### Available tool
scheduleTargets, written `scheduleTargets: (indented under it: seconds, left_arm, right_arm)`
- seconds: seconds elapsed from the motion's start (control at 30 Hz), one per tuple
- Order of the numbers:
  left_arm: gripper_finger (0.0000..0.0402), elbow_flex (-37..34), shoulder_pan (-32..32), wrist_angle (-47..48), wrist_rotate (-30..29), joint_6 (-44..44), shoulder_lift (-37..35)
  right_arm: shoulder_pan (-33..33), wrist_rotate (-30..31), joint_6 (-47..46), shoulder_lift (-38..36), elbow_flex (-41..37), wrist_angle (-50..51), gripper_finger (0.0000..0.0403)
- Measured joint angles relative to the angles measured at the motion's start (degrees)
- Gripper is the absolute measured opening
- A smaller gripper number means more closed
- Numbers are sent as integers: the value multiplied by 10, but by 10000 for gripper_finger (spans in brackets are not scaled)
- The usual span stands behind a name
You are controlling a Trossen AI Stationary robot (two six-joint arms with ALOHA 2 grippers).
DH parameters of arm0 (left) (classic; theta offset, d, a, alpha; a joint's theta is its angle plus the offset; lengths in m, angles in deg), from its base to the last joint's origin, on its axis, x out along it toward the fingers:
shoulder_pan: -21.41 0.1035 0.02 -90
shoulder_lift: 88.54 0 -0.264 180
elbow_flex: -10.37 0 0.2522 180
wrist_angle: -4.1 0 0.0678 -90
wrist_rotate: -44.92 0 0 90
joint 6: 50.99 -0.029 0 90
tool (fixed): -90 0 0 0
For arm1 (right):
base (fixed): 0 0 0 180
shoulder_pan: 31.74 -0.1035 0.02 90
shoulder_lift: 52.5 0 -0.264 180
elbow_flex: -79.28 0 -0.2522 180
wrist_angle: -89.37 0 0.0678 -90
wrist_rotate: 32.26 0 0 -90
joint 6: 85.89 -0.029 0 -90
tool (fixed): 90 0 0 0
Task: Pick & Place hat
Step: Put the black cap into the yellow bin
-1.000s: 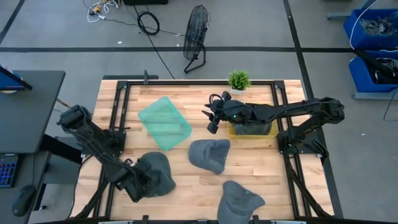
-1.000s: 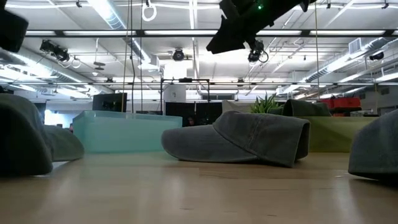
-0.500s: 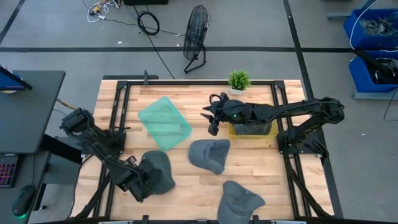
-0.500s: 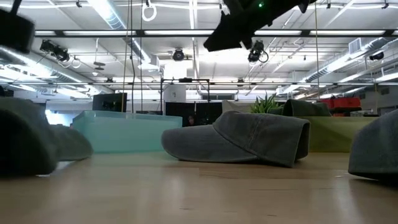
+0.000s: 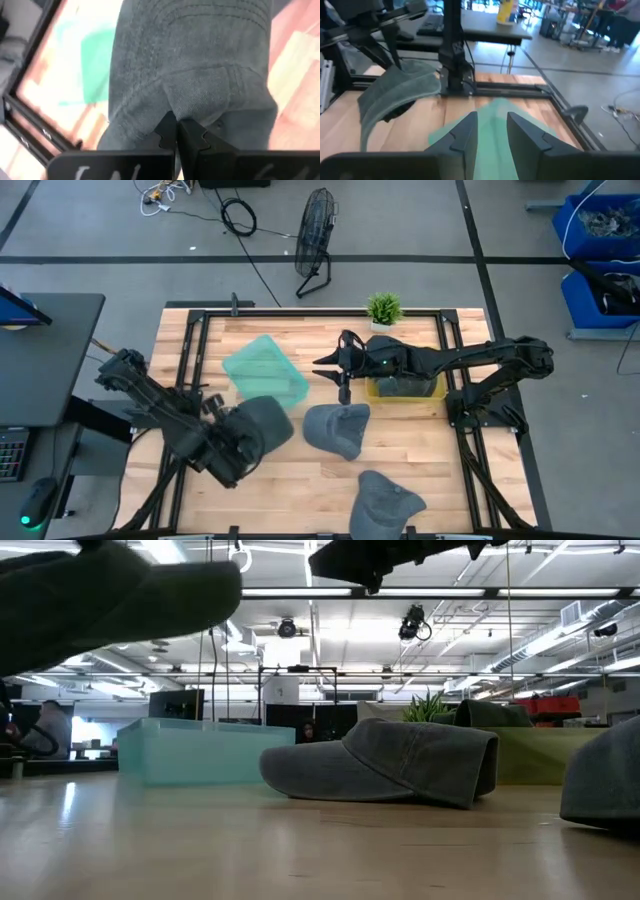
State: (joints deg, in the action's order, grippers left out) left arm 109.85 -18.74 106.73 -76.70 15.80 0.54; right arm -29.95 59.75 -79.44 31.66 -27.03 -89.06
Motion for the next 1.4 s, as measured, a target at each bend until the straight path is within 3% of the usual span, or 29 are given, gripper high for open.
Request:
scheduleTargets:
  seconds: [0.23, 0.4, 0.57, 0.73, 0.9, 1.07, 1.2, 1.4]
  left_arm:
    - [4, 28, 107, -19, -88, -167, 1]
    - [4, 27, 207, -78, -151, -234, 8]
    - [9, 1, 298, -203, -160, -354, 11]
    - [6, -11, 362, -361, -73, -473, 11]
    - [6, -11, 400, -485, 20, -538, 11]
    - [9, -11, 425, -491, 46, -560, 11]
    - [5, -11, 429, -497, 55, -575, 11]
    - [9, -11, 429, -481, 132, -584, 10]
  right_arm:
    - [0, -16, 17, 0, 0, -30, 109]
    - [-2, -16, 16, 0, 0, -22, 109]
    - [-7, -16, 16, 0, 0, -4, 110]
    - [-7, 0, 13, 0, 0, 11, 110]
    - [-7, 90, 16, 0, 0, 31, 113]
    - [-5, 192, 8, 4, 1, 83, 144]
    - [7, 206, -36, 23, 1, 111, 177]
    - [23, 252, -45, 47, 0, 133, 201]
